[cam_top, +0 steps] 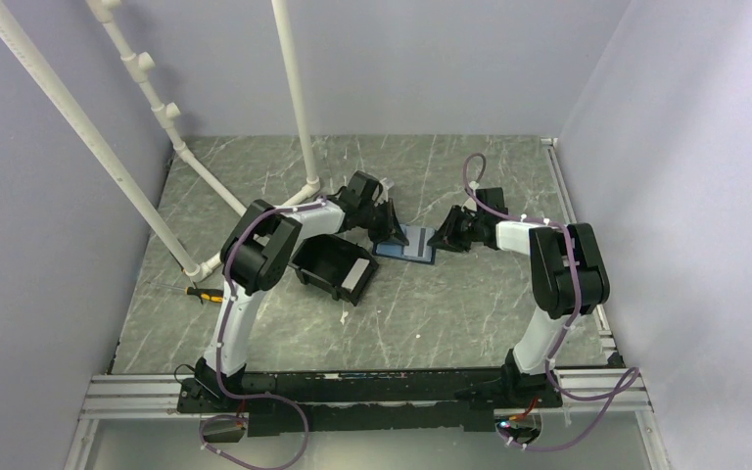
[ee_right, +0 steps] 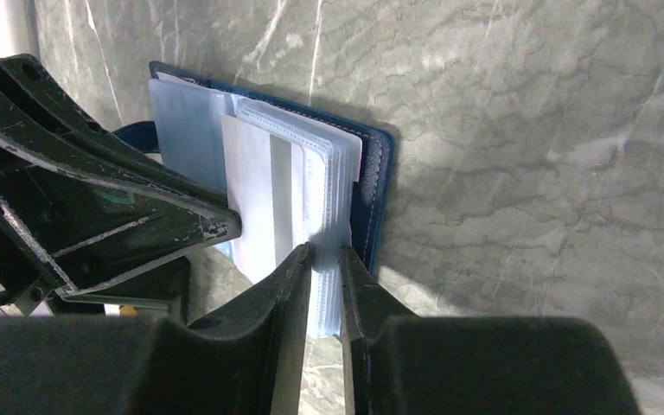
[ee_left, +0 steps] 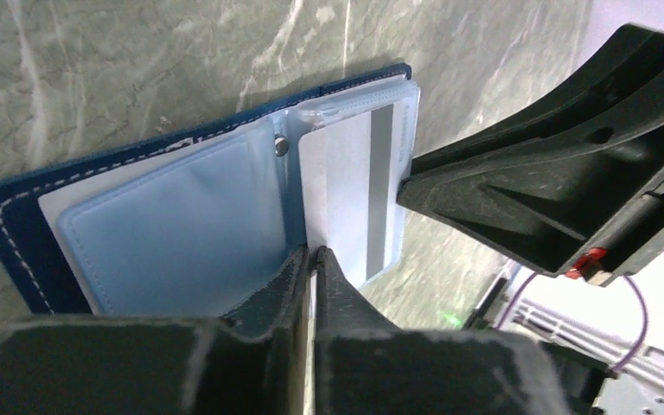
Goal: Put the credit cards into the card holder
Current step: Insert the credit card into the card holder.
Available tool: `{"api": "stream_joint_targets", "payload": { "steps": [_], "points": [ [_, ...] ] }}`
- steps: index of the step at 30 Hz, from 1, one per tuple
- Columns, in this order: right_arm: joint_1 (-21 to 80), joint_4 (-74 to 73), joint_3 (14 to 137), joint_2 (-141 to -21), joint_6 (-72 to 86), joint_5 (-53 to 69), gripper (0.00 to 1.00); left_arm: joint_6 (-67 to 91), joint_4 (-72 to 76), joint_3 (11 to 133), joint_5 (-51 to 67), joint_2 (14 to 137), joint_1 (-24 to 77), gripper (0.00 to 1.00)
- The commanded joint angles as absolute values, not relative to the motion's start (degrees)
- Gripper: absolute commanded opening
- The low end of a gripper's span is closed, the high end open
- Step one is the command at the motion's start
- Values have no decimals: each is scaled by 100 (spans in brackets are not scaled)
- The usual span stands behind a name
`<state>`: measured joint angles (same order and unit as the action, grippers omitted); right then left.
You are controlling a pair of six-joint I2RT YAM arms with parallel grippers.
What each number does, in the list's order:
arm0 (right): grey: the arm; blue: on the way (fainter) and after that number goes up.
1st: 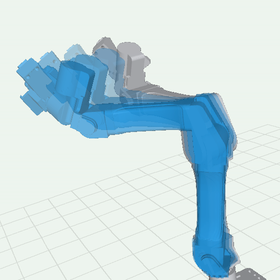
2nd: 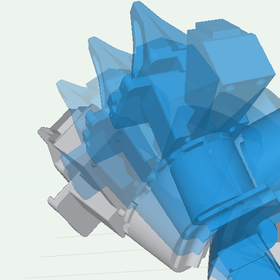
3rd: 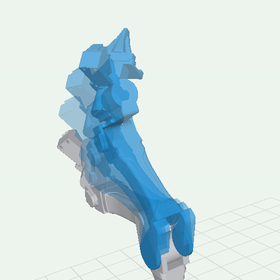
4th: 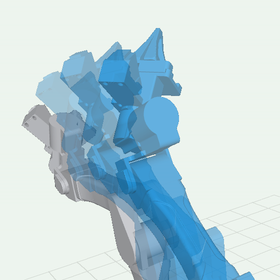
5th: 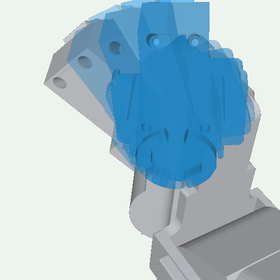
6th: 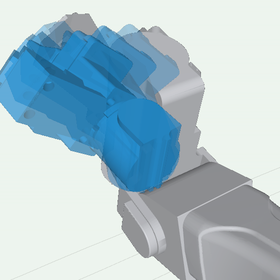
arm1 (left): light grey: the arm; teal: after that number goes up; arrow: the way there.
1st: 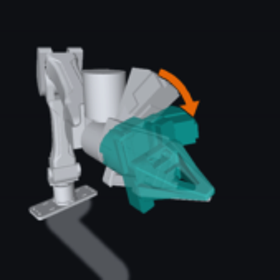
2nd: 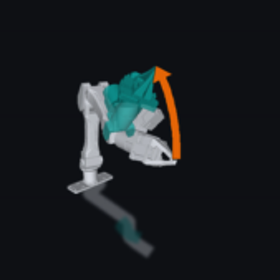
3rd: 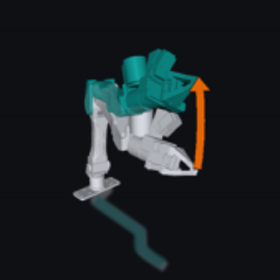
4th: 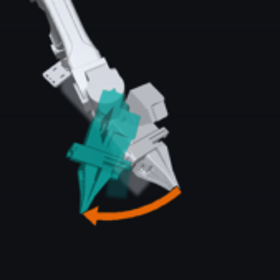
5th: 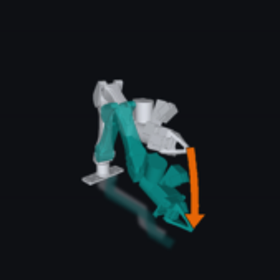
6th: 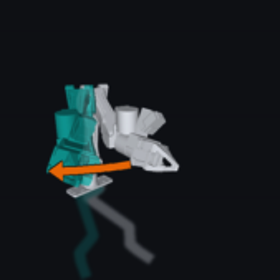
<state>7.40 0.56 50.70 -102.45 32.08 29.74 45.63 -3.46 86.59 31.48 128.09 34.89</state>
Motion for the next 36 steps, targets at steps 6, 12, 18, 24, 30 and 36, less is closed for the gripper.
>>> {"api": "stream_joint_targets", "payload": {
  "steps": [6, 12, 18, 24, 30, 36],
  "points": [
    [765, 203, 5014, -10229, 3143, 3138, 19, 3652, -1363, 8914, 2736, 12351, 3612, 42],
    [765, 179, 5036, -10255, 3076, 3139, 18, 3385, -1307, 8995, 2582, 12364, 3615, 53],
    [790, 224, 5082, -10355, 3042, 3312, 13, 2877, -1301, 9498, 3005, 12727, 3836, 55],
    [746, 163, 4984, -10111, 3050, 3216, 12, 2468, -1631, 10105, 3671, 13015, 4126, 57],
    [615, -155, 5042, -10054, 2870, 3024, 13, 2300, -2160, 10183, 3352, 12905, 4023, 62],
    [624, -397, 5070, -9922, 2665, 2753, 27, 2452, -2374, 10254, 3341, 12626, 3919, 73]
  ]
}}
